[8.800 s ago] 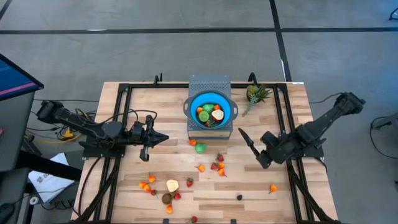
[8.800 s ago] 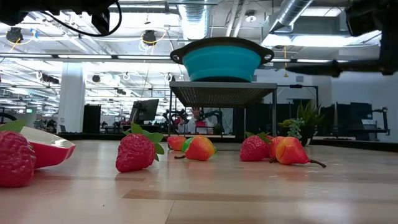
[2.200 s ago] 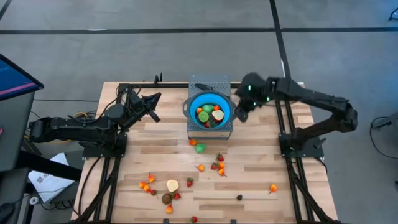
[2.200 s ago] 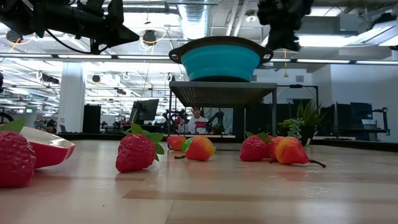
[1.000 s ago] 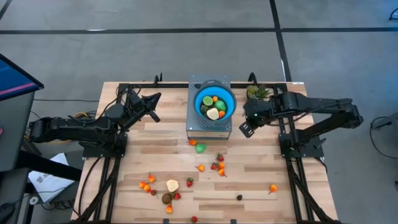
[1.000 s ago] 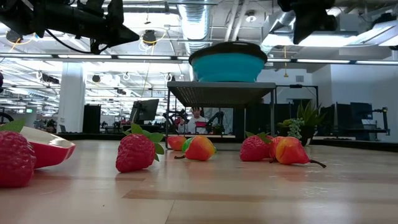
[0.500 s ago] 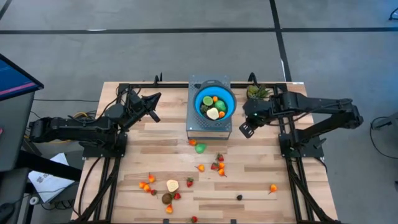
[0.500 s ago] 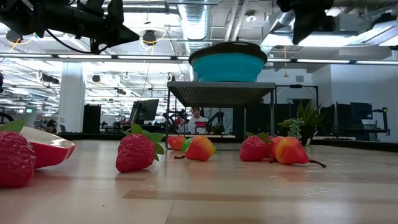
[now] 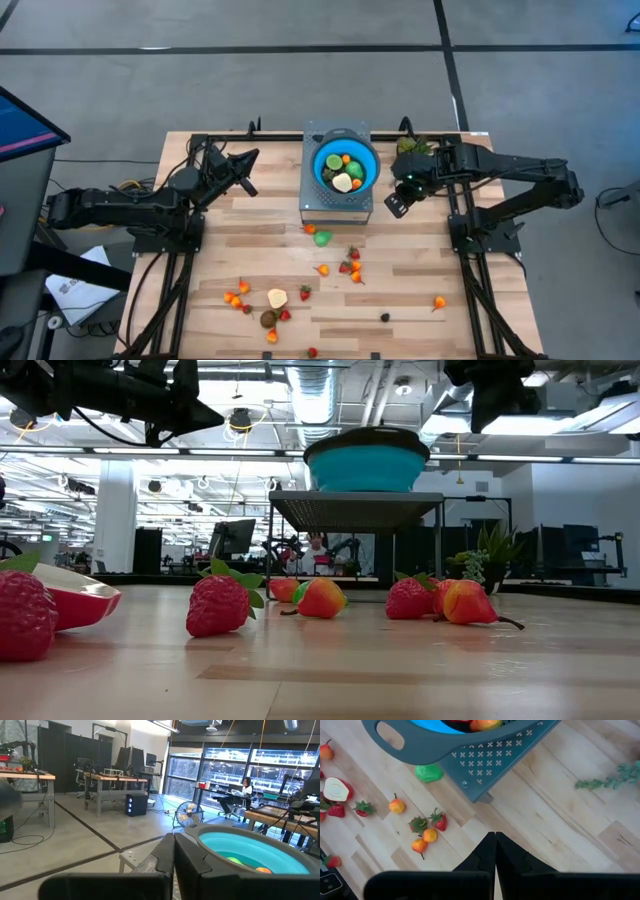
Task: Pick & Place Fruit
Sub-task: Put the peach into the strainer bowl
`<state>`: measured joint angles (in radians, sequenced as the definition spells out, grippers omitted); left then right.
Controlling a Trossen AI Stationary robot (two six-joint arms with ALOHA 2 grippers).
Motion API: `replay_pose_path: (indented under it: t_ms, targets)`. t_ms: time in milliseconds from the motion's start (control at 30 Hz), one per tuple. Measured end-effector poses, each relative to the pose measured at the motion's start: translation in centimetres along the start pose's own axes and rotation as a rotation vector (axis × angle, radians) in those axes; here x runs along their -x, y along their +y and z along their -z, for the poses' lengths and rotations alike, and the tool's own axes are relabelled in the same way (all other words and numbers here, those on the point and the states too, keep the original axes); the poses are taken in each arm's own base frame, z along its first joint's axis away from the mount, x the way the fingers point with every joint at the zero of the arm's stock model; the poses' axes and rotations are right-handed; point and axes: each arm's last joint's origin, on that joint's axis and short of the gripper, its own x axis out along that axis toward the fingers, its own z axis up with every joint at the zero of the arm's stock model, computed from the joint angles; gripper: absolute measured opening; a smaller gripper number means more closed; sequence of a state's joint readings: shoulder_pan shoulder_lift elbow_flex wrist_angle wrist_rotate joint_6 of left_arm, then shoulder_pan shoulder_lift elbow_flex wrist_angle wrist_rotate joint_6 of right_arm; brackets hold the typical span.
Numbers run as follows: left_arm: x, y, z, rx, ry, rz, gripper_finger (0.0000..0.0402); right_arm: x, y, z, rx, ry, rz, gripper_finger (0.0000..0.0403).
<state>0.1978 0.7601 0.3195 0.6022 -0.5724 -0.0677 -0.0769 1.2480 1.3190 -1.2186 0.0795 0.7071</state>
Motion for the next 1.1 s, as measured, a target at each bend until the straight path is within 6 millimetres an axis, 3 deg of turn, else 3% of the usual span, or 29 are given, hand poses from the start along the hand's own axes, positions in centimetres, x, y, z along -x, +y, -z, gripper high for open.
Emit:
replay_pose_path:
  t_ms: [467,1100]
  targets:
    - [0.0,0.0,0.0,0.000,0.000,0.000,0.0002,0.0,0.4,0.5,-0.054,0.066,-0.053,0.0000]
    - [0.0,0.0,0.0,-0.010,0.001,0.000,0.0002,1.6,4.2,8.2,-0.287,0.281,0.040,0.0000]
